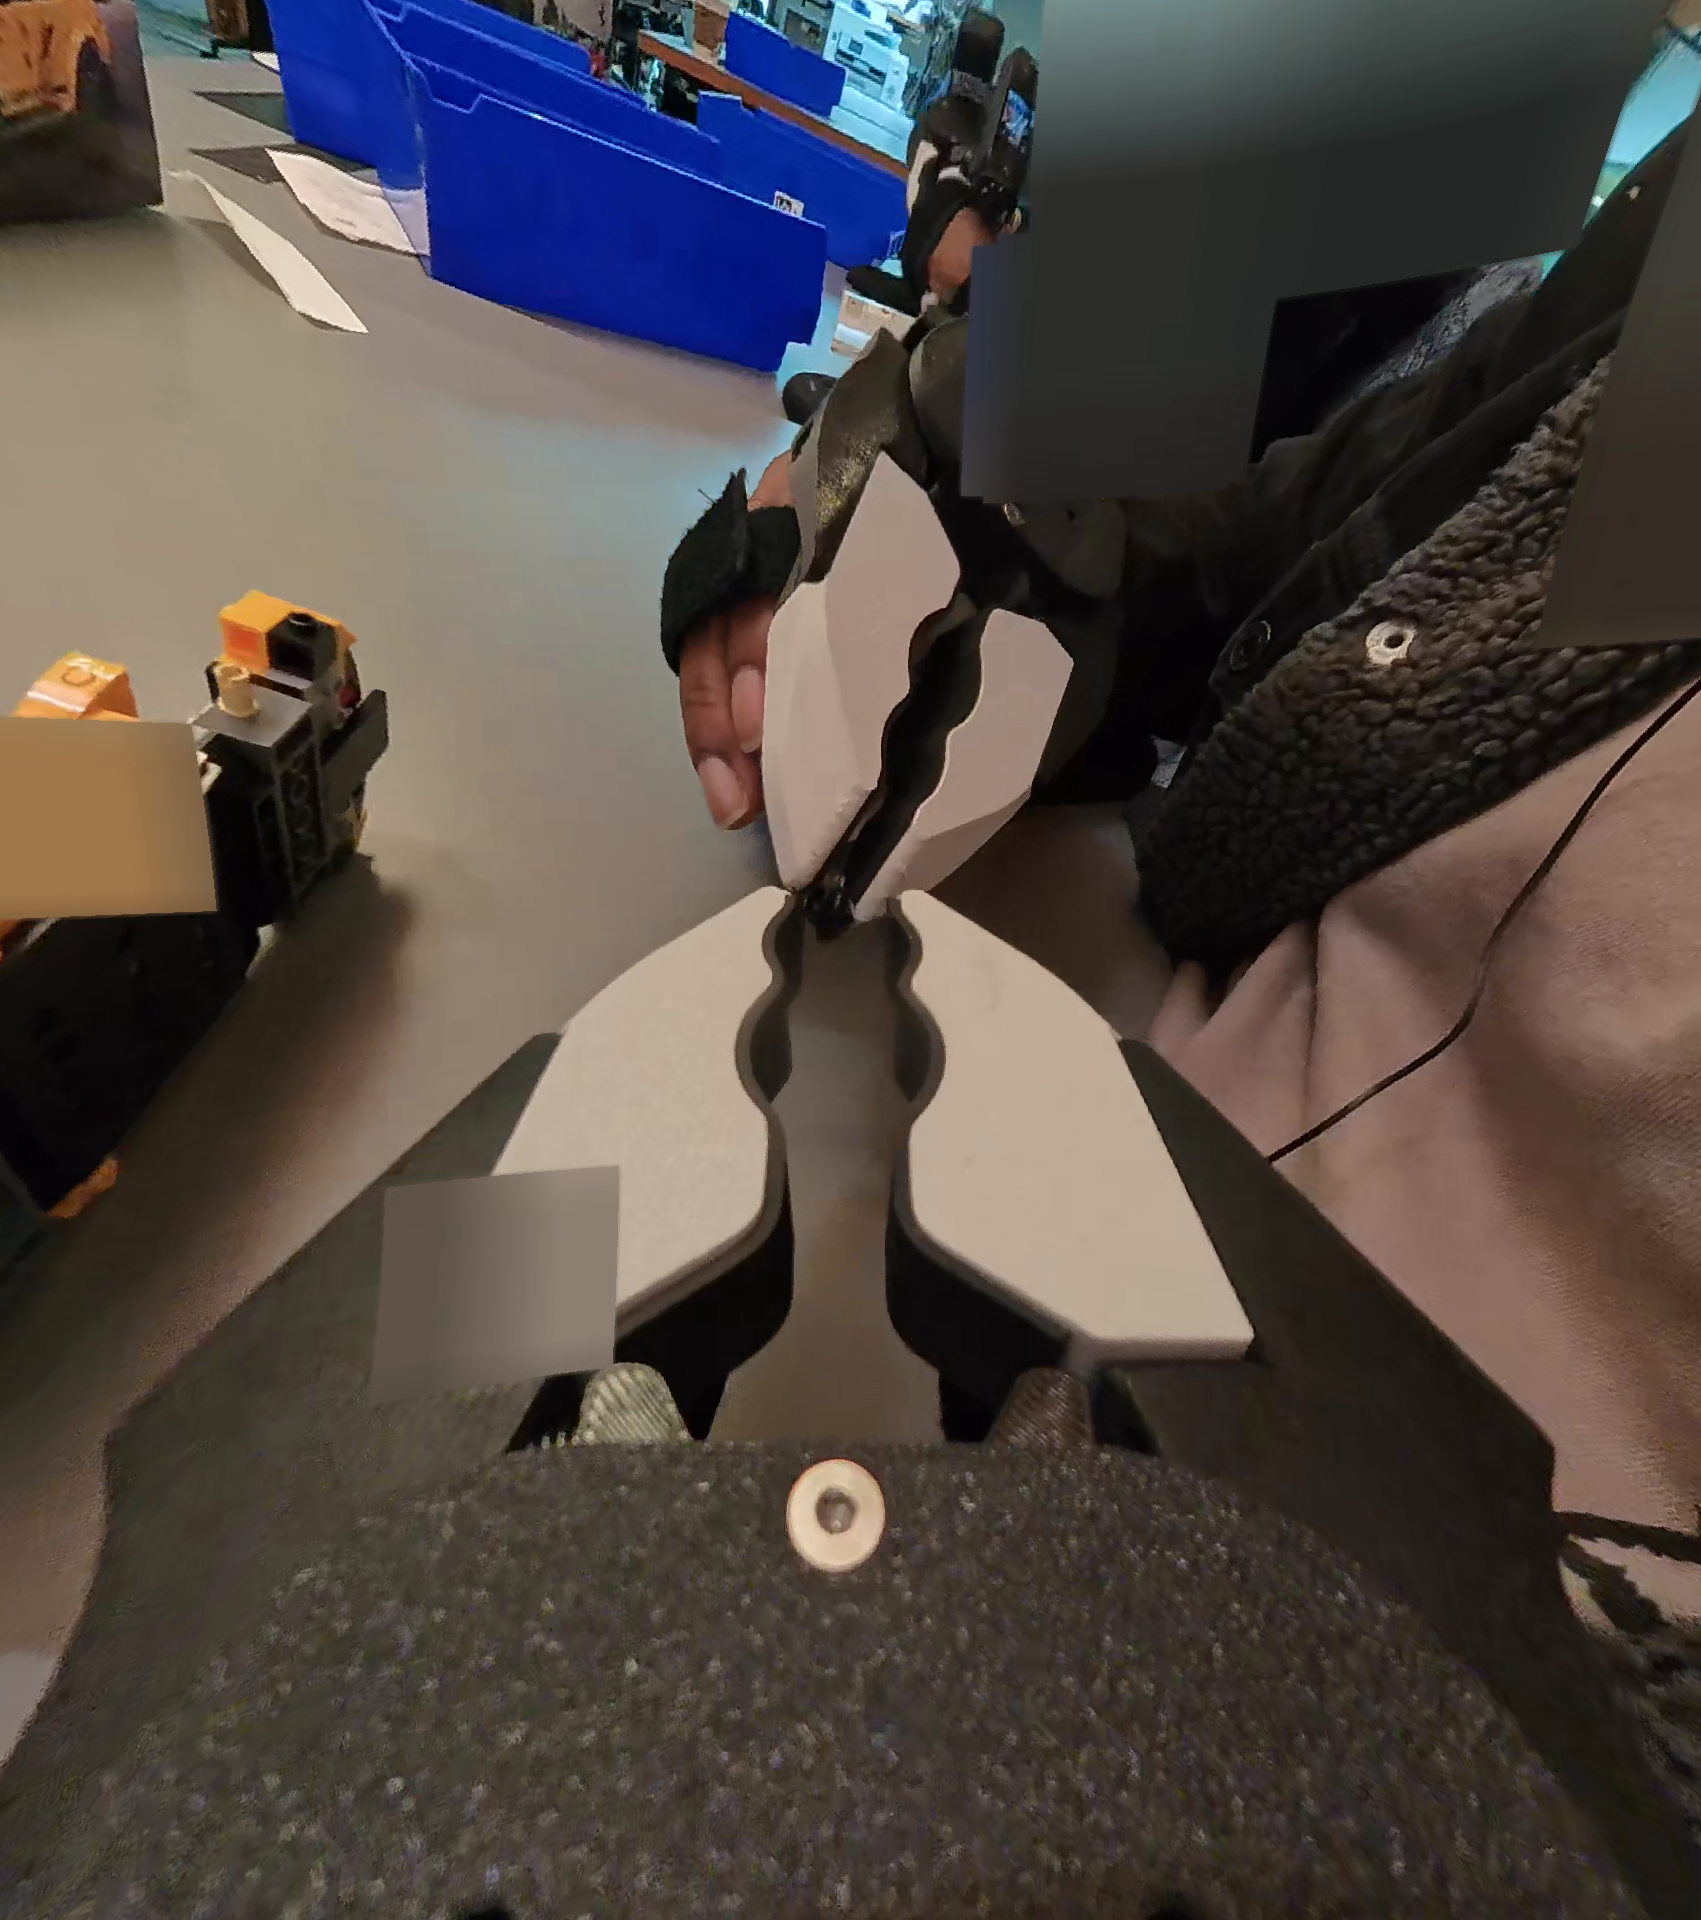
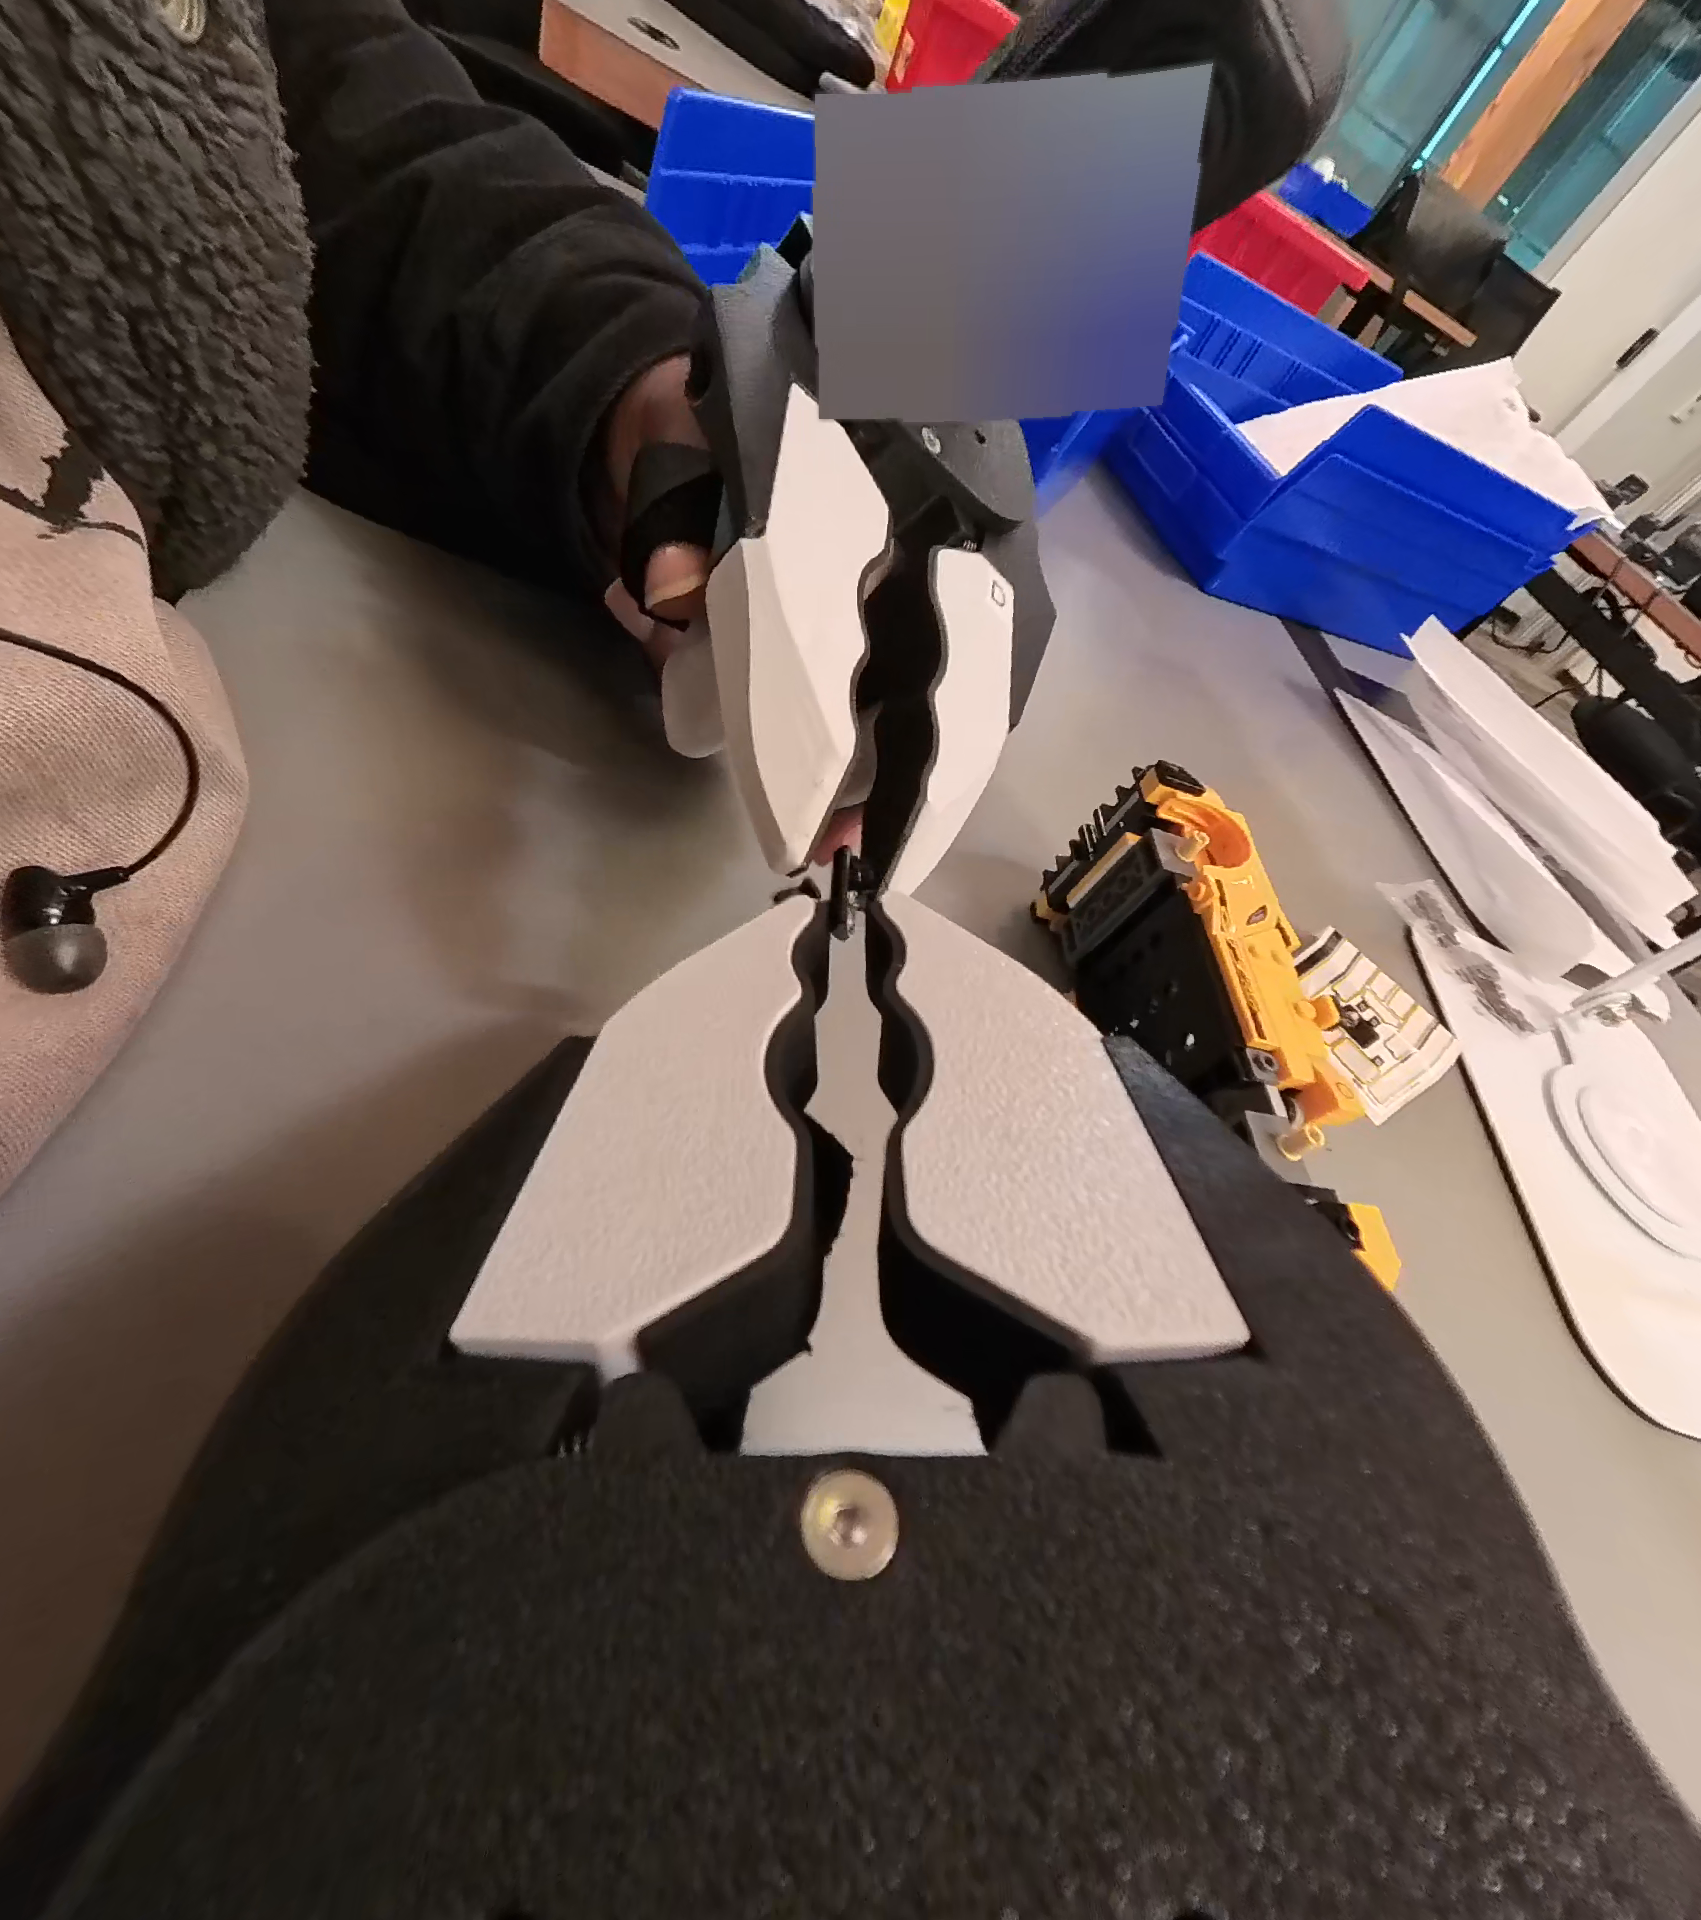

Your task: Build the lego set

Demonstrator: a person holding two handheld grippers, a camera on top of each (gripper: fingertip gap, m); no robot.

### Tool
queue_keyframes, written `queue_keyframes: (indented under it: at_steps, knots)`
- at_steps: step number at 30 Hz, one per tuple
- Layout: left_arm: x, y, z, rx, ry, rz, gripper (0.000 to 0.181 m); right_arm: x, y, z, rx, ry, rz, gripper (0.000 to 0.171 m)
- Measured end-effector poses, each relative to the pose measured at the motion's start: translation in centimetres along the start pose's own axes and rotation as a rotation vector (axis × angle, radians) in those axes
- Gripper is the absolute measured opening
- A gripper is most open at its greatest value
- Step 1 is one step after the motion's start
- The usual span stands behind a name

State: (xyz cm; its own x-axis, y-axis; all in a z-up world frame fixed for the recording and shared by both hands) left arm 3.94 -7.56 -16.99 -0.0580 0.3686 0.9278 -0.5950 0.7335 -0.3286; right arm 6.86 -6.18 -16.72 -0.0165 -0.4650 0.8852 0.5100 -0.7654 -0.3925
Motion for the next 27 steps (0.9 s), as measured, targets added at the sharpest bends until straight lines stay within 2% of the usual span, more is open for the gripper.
queue_keyframes:
  at_steps: [6,12,27]
  knots:
    - [-0.17,0.16,0.0,0.014,0.012,-0.014,0.014,-0.46,0.0,0.1,-0.004,0.01,0.019,0.006]
    - [-0.16,0.09,0.04,0.039,0.02,-0.081,0.008,-0.25,0.22,0.17,0.004,0.001,0.015,0.006]
    - [0.32,-0.51,0.13,0.07,0.011,-0.238,0.008,0.16,0.22,0.27,0.002,-0.025,-0.004,0.011]
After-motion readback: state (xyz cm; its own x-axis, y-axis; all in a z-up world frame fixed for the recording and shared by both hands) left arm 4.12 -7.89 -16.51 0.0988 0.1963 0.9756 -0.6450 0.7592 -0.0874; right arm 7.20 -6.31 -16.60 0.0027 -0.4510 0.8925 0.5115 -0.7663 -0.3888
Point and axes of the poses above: each gripper's, where its closed fingertips meet, z back along the fingers, x out of its top, y = z × x across the jaws, the point moved 2 cm from there along z, back along the fingers, and after that the axes turned 4 degrees about -y, right-handed, at the moved point
